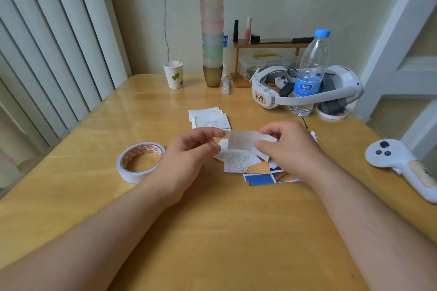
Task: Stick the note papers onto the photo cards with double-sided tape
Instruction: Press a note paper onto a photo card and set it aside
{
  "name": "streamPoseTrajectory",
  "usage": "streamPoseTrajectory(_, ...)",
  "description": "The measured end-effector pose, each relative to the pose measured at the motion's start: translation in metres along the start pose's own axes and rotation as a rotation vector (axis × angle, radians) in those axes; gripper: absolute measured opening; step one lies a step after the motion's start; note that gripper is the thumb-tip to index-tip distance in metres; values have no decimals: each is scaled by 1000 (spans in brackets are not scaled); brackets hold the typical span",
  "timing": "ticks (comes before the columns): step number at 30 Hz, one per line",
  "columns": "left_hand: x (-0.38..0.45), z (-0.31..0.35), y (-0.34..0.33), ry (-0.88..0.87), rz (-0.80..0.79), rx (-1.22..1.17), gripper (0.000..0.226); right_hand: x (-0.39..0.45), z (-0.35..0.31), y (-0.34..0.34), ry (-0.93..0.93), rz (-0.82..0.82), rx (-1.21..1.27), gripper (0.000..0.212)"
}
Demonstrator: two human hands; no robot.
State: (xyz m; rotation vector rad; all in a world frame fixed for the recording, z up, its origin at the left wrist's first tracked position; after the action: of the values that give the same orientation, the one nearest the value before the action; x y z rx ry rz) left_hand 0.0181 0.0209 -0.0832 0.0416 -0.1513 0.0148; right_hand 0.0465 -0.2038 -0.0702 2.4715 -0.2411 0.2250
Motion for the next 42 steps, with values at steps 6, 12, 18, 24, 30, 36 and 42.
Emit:
streamPoseTrajectory(6, -1, 3, 0, -28, -27, -78, 32, 3, -3, -6, -139, -44, 379, 17)
streamPoseTrajectory(12, -5, 8, 1, -79, 56, -6, 30, -4, -10, -7, -235, -174, 500, 20)
streamPoseTrajectory(18, -5, 11, 2, -53, 58, -69, 47, -15, -21, -6, -243, -207, 565, 25)
streamPoseTrajectory(24, -1, 7, 0, -2, 123, -189, 45, -21, -27, -20, -296, -237, 703, 16)
streamPoseTrajectory(30, -2, 4, 1, -43, 110, -117, 43, -25, -31, -26, -359, -185, 729, 10)
streamPoseTrajectory(36, -11, 13, 4, -434, 27, 436, 39, -25, -32, -21, -425, -123, 754, 9)
streamPoseTrajectory(42, -16, 29, 6, -763, 31, 986, 50, -26, -33, -18, -468, -176, 803, 18)
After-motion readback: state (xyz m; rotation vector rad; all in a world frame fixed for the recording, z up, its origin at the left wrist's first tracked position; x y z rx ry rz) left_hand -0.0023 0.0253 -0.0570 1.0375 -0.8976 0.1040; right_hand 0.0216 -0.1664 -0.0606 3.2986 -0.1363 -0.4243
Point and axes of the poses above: each hand's wrist, its own x-axis towards the middle knuckle, its own y-axis out of the back of the hand, z = x × y, the point moved 3 cm from there along x, towards the middle knuckle, and after that the axes turned 8 degrees about z, right-handed, at the moved point
